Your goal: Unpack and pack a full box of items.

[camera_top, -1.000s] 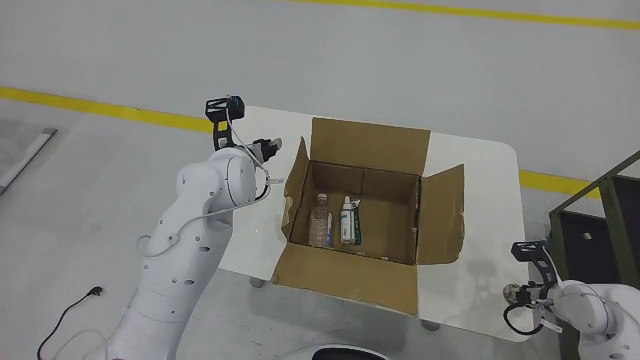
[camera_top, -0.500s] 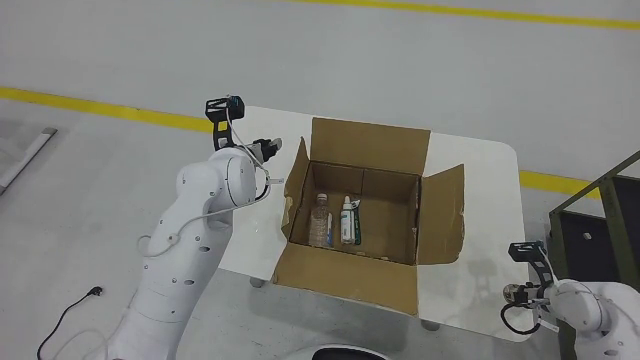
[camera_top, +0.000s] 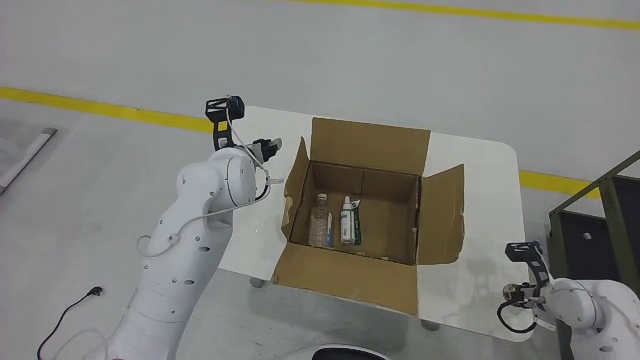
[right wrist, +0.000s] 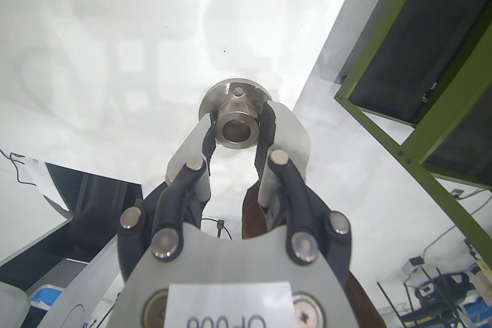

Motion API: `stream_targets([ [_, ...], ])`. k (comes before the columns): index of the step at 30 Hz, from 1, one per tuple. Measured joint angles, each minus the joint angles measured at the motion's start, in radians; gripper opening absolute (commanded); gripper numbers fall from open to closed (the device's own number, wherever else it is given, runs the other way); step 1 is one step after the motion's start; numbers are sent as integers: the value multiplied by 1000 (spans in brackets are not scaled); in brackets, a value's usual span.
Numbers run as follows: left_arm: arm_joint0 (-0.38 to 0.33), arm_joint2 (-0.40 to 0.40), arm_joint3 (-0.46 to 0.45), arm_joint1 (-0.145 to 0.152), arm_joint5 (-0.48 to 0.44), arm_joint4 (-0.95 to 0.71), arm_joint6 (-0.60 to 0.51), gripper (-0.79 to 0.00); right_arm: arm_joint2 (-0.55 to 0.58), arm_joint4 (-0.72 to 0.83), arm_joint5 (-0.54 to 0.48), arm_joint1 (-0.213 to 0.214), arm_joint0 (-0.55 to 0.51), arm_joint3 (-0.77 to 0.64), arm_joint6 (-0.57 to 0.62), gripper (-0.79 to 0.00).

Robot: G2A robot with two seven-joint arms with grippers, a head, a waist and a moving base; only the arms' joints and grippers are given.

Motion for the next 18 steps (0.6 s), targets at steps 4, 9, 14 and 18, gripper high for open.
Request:
stream_targets([
  [4, 0, 0, 0, 0, 0, 0, 0, 0, -3, -2, 6, 2, 1, 3, -2, -736],
  [9, 0, 0, 0, 0, 0, 0, 0, 0, -1, 5, 17, 4, 5, -3, -6, -785],
  [14, 0, 0, 0, 0, 0, 0, 0, 0, 40, 23, 51, 9, 3, -74, -5, -785],
  [18, 0, 0, 0, 0, 0, 0, 0, 0, 114, 61, 99, 13, 4, -198, 5, -785],
])
